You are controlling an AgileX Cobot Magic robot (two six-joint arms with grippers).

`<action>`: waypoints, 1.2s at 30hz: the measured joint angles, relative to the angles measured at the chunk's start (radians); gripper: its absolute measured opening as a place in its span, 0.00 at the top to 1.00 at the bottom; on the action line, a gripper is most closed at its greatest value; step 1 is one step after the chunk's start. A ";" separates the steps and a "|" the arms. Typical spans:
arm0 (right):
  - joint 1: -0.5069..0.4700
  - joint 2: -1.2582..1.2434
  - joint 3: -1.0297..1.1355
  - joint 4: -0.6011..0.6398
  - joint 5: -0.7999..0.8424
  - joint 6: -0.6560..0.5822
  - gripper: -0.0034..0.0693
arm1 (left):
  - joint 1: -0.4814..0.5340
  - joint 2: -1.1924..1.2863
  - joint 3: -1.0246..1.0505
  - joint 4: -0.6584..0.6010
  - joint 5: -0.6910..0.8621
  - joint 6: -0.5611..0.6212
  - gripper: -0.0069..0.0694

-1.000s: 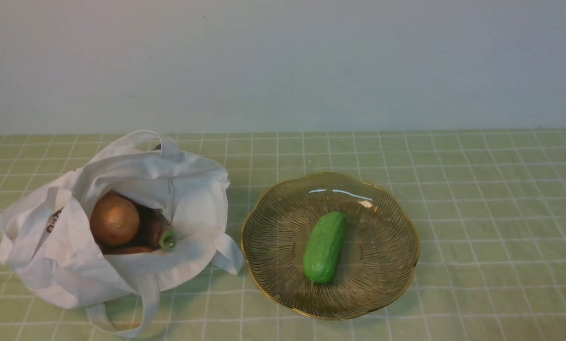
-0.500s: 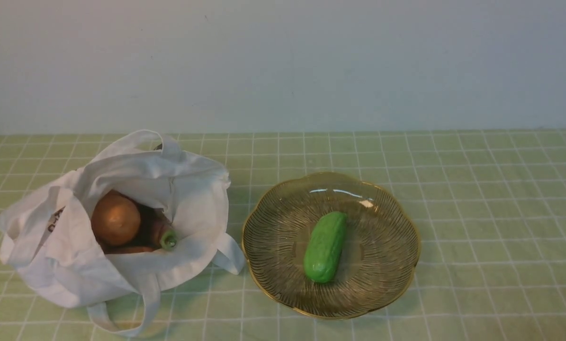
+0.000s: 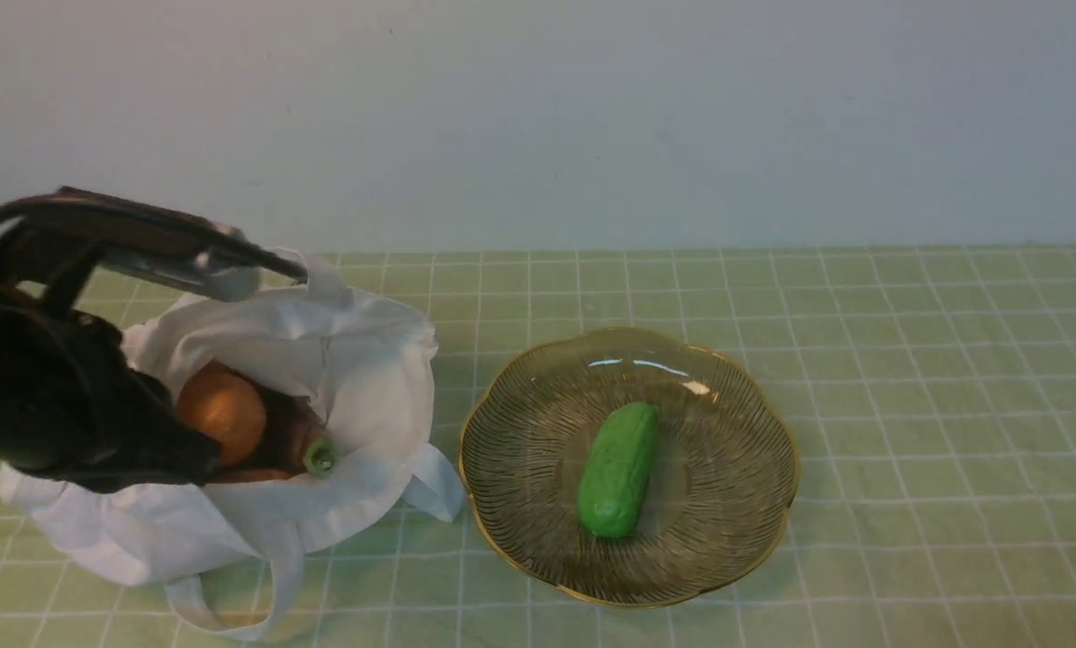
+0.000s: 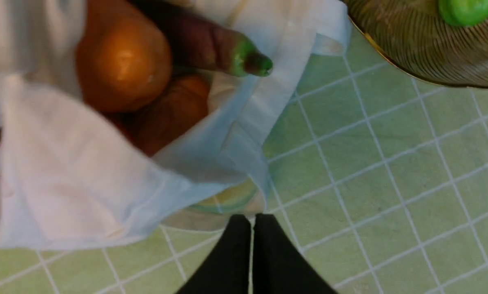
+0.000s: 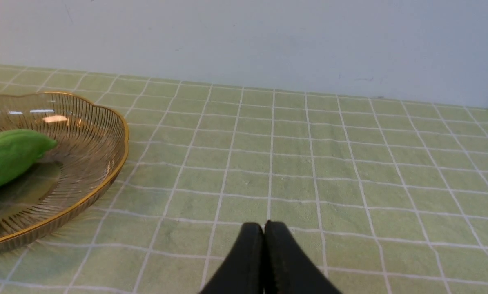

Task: Take vegetables from bag on green coffee tablecloth place on plate.
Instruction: 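Reach into the bag and grasp a vegetable inside it with the left gripper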

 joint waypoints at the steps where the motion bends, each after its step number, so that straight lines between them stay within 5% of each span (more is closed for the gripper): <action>1: 0.000 0.000 0.000 0.000 0.000 -0.002 0.97 | -0.039 0.022 -0.013 0.017 -0.003 -0.010 0.91; 6: 0.000 0.000 0.000 0.000 0.000 -0.004 0.97 | -0.195 0.174 -0.120 0.135 -0.008 -0.157 0.91; 15: 0.000 0.000 0.000 0.000 0.000 -0.008 0.97 | -0.209 0.356 -0.285 0.288 -0.007 -0.321 0.84; 28: 0.000 0.000 0.000 0.000 0.000 -0.008 0.97 | -0.194 0.537 -0.342 0.311 0.008 -0.526 0.25; 36: 0.000 0.000 0.000 0.000 0.000 -0.008 0.97 | -0.194 0.645 -0.342 0.332 0.012 -0.534 0.13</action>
